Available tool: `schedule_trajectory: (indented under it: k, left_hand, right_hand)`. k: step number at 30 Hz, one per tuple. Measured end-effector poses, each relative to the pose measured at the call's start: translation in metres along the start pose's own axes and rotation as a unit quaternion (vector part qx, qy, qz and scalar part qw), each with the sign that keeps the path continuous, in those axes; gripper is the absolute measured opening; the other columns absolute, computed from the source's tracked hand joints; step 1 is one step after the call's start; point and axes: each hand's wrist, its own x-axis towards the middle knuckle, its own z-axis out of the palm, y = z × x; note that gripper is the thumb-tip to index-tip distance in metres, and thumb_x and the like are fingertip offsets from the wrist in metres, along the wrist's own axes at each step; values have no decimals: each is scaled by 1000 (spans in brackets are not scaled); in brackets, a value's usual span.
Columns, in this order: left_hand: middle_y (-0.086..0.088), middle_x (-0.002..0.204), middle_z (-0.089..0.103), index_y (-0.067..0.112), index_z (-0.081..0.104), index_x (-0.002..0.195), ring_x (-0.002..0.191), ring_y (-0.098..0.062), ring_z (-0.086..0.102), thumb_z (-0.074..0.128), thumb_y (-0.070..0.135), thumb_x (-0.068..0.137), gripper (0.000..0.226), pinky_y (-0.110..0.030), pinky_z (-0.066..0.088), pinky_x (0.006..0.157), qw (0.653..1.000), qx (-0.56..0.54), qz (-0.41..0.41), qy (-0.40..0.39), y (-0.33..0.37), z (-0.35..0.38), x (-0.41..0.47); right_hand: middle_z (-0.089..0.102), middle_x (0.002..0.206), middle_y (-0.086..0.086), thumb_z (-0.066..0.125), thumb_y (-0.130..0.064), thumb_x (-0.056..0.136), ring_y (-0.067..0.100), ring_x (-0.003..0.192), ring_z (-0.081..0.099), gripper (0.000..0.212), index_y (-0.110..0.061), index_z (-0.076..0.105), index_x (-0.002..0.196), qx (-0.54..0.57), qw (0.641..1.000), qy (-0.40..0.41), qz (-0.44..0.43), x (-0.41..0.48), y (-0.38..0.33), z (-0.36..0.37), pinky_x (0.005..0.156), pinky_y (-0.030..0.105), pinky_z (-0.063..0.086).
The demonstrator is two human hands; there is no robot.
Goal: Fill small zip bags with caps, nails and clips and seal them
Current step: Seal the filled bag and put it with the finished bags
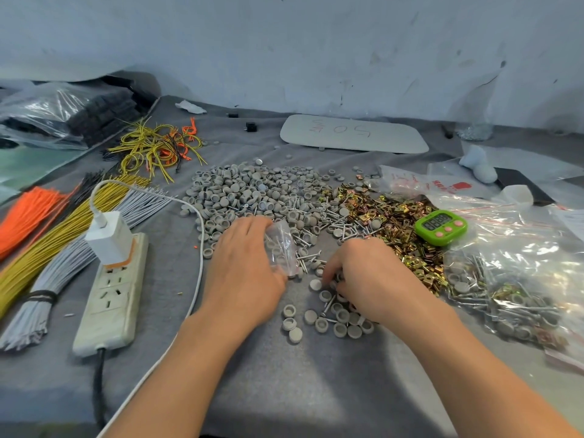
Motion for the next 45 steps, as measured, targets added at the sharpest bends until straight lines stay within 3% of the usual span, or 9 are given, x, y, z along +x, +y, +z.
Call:
schedule_trajectory:
  k: [6, 13, 17, 22, 25, 28, 35, 39, 45]
  left_hand:
    - [21, 116, 35, 30, 44, 132, 107, -1, 33, 80, 31, 81, 62, -21, 26, 98, 1000, -10, -1, -16, -2, -2, -2]
    - [22, 114, 39, 34, 44, 130, 105, -2, 38, 82, 36, 78, 64, -22, 30, 92, 999, -37, 9, -34, 2, 0, -2]
    - [24, 109, 44, 37, 47, 120, 99, 2, 38, 81, 38, 74, 57, -18, 27, 79, 995, -87, 14, -49, 12, 4, -2]
    - [22, 95, 58, 50, 48, 100, 87, 6, 56, 78, 44, 65, 46, -22, 36, 61, 977, -194, -36, -74, 25, 3, -1]
    - [33, 100, 62, 54, 52, 105, 86, 14, 58, 80, 45, 63, 51, -25, 44, 64, 961, -258, -58, -83, 31, 1, -2]
    - [25, 98, 70, 50, 58, 109, 84, 2, 68, 79, 39, 58, 56, -41, 57, 74, 941, -313, -85, -90, 33, -2, 1]
    - [11, 110, 75, 42, 62, 123, 101, -13, 72, 81, 35, 63, 63, -52, 57, 88, 920, -369, -83, -104, 27, -9, 9]
    - [11, 105, 75, 40, 62, 118, 96, -14, 73, 82, 37, 68, 54, -55, 57, 85, 920, -364, -90, -111, 25, -9, 11]
    - [17, 114, 70, 56, 59, 116, 105, -10, 68, 78, 35, 69, 54, -50, 55, 92, 915, -380, -88, -102, 24, -12, 7]
  right_hand:
    - [78, 94, -7, 79, -18, 89, 8, 73, 69, 23, -36, 82, 103, 140, 986, 63, 62, 3, 15, 3, 65, 20, 53]
    - [76, 76, -5, 65, -10, 99, 9, 55, 71, 38, -33, 66, 130, 334, 929, 146, 66, -3, 16, 7, 57, 26, 62]
    - [76, 68, -2, 79, -13, 89, 14, 45, 66, 27, -28, 59, 100, 468, 867, 165, 34, -8, 0, -4, 41, 20, 45]
    - [76, 69, -9, 83, 0, 76, 1, 54, 67, 20, -19, 77, 76, 480, 853, 205, -16, -1, -21, -7, 50, 15, 50]
    - [79, 74, -2, 84, 1, 79, 14, 70, 77, 17, -15, 83, 81, 518, 836, 180, -21, 6, -26, -9, 69, 35, 65]
    - [80, 80, -1, 84, -4, 82, 15, 77, 78, 13, -15, 85, 90, 519, 840, 156, -24, 12, -32, -9, 79, 41, 65]
    - [79, 80, -10, 73, -17, 93, 6, 78, 74, 13, -23, 83, 89, 456, 873, 170, -41, 16, -37, -17, 79, 35, 62]
    - [74, 76, -14, 64, -29, 99, 0, 65, 66, 15, -29, 75, 90, 429, 883, 185, -36, 15, -40, -20, 61, 22, 48]
    - [78, 84, -17, 58, -33, 104, -6, 69, 67, 10, -29, 60, 95, 472, 852, 224, -22, 8, -38, -24, 64, 23, 45]
